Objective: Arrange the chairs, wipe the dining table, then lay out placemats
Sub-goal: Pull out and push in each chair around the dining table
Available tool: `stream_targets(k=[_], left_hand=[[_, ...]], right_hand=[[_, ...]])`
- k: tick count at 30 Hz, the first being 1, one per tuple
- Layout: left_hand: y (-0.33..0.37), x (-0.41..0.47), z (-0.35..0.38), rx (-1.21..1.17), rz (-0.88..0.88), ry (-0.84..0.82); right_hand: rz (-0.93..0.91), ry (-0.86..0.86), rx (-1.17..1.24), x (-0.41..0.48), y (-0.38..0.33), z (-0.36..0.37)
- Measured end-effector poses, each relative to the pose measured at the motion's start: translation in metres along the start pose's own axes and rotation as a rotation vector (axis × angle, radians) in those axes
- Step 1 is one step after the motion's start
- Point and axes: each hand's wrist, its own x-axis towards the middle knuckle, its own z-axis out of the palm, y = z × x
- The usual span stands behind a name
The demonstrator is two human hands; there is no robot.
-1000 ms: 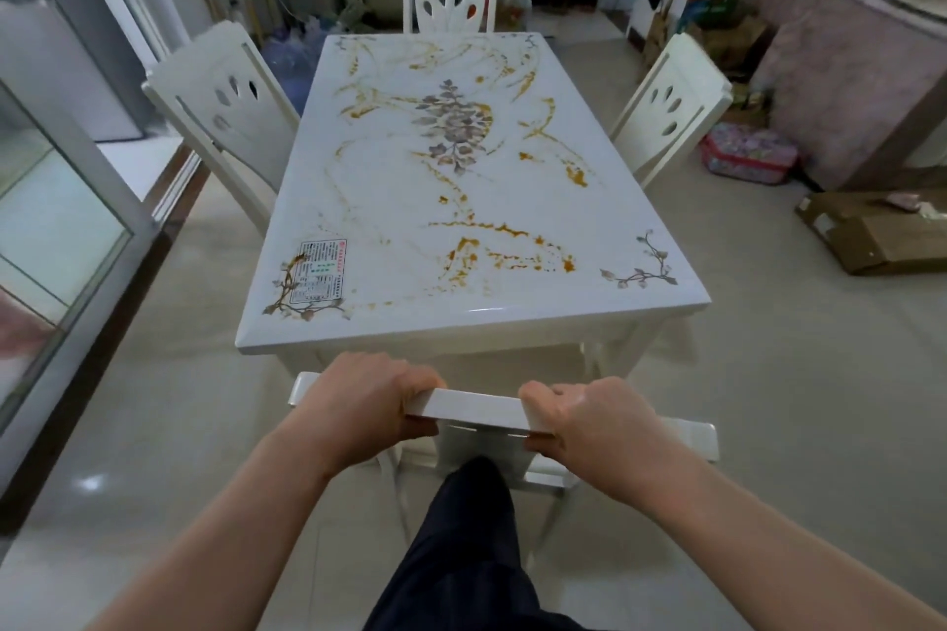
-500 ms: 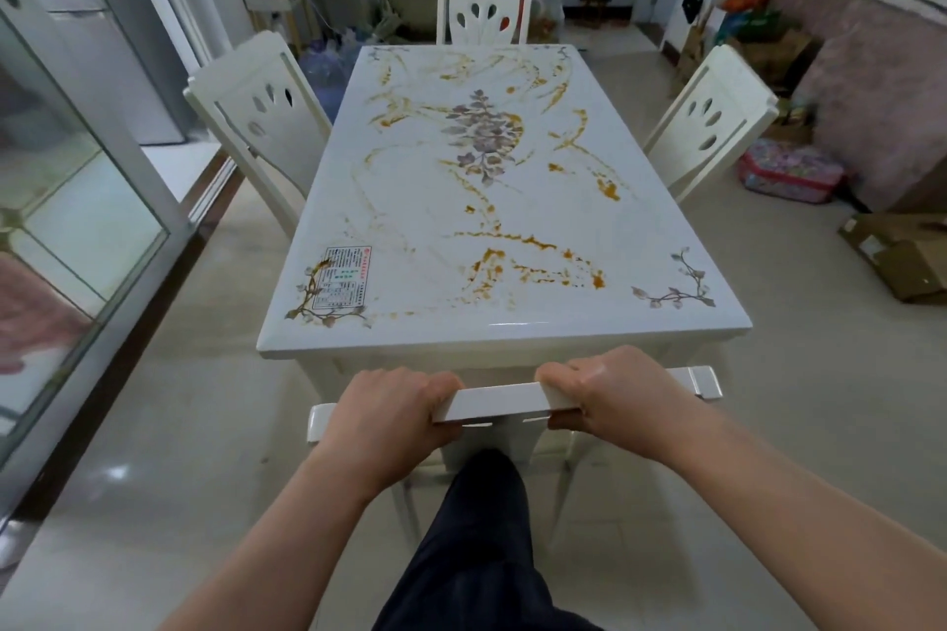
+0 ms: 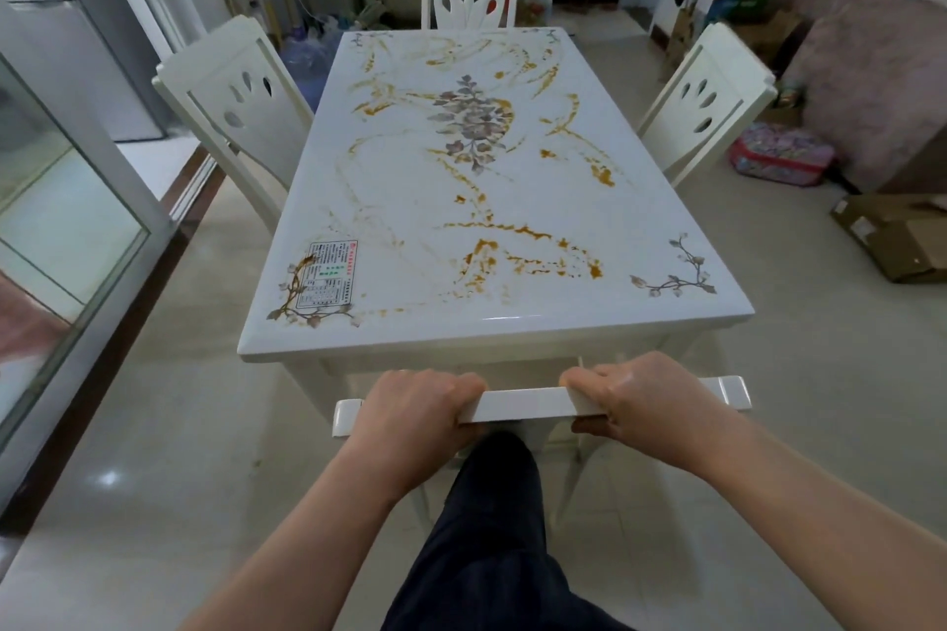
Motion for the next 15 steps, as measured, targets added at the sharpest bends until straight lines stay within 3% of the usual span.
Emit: stream_targets(k=[15], left_hand=[[0.005, -0.006, 0.006, 0.007, -0.007, -0.033]], right_hand=[[0.053, -0.007, 0.042, -0.008, -0.01, 0.007]])
